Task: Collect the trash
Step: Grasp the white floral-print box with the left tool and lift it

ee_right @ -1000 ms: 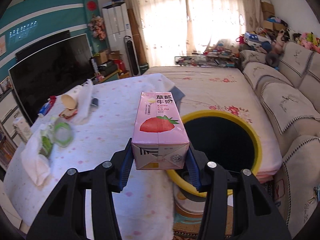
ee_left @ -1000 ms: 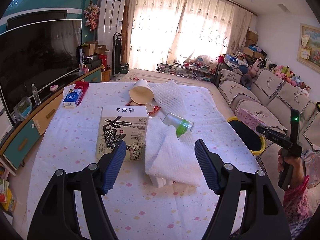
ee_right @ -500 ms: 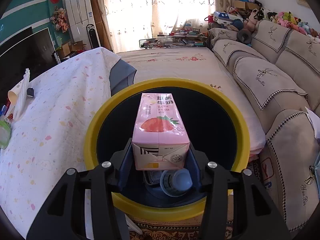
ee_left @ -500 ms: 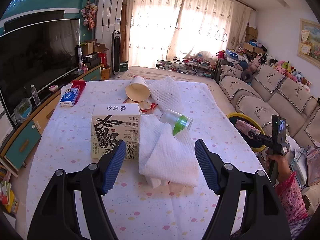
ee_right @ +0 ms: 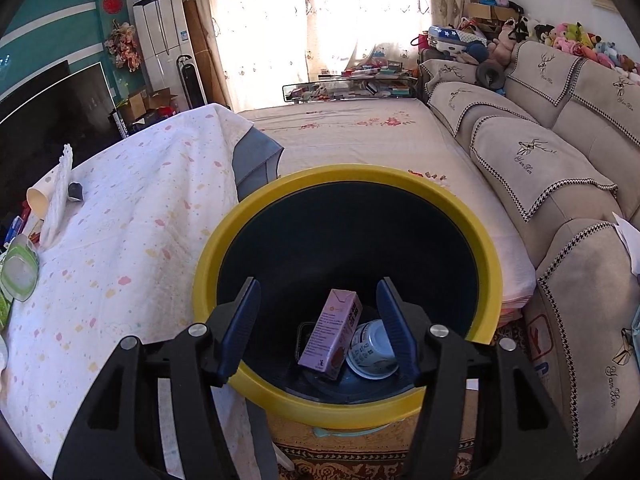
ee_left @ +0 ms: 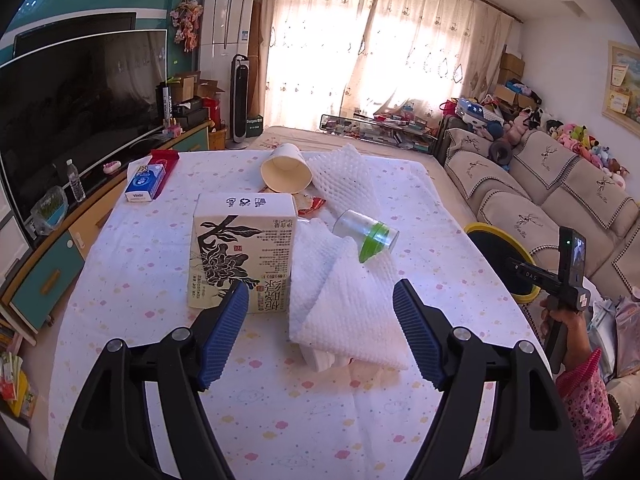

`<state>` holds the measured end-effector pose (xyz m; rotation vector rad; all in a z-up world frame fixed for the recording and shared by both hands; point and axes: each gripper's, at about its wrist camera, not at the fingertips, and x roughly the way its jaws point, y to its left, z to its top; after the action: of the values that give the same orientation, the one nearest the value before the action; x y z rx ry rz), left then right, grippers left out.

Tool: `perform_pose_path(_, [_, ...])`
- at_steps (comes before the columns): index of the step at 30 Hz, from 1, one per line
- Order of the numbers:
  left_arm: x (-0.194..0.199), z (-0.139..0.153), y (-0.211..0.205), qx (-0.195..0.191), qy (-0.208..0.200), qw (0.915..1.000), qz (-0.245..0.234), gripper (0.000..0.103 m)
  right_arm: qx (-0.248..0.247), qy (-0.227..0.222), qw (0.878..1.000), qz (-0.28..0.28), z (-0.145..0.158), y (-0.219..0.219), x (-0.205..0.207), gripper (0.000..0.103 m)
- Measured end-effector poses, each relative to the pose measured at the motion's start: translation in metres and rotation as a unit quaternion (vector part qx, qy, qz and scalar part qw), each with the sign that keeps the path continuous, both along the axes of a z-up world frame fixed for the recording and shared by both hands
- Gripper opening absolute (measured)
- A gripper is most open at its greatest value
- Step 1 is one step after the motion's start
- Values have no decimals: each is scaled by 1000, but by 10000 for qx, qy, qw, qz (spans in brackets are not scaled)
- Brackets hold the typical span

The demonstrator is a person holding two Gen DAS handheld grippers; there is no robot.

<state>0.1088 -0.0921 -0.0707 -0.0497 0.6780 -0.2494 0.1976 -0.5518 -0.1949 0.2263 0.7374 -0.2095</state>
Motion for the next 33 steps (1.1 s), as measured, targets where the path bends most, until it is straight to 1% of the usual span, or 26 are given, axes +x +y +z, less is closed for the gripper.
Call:
perform_pose_path(3, [6,-5,2,43,43,9999,82,79,58,-59,10000,17,2,3,-3,58])
perform_pose_path(5, [13,-8,5,22,84,9999,111,84,116,-94,9999,42,3,5,-6,58])
perform_pose_path(9, [29,-12,9,55,123,9996,257,85,145,-103,9998,113,4,11,-8,58])
perform_pose_path(11, [38,-12,12,136,70,9993,334,87,159,-102,9997,130,4,12,-8,58])
perform_pose_path(15, [52,-12,16,303,-14,9984,485,87,205,-96,9996,148,4,14,-7,58])
perform_pose_path(19, [62,-15,19,397,-42,9978,525,88,208,-66,9996,201,3,17,-4,58])
perform_pose_path(25, [79,-19,16,355,-25,9982,480,88,224,-11,9994,271,1,22,-1,58])
perform_pose_path(30, [85,-22,13,391,-20,9977,548,88,223,31,9993,291,-1,25,2,58])
perform_pose_path(33, [90,-26,13,413,52,9974,581,88,240,59,9993,289,-3,24,3,58])
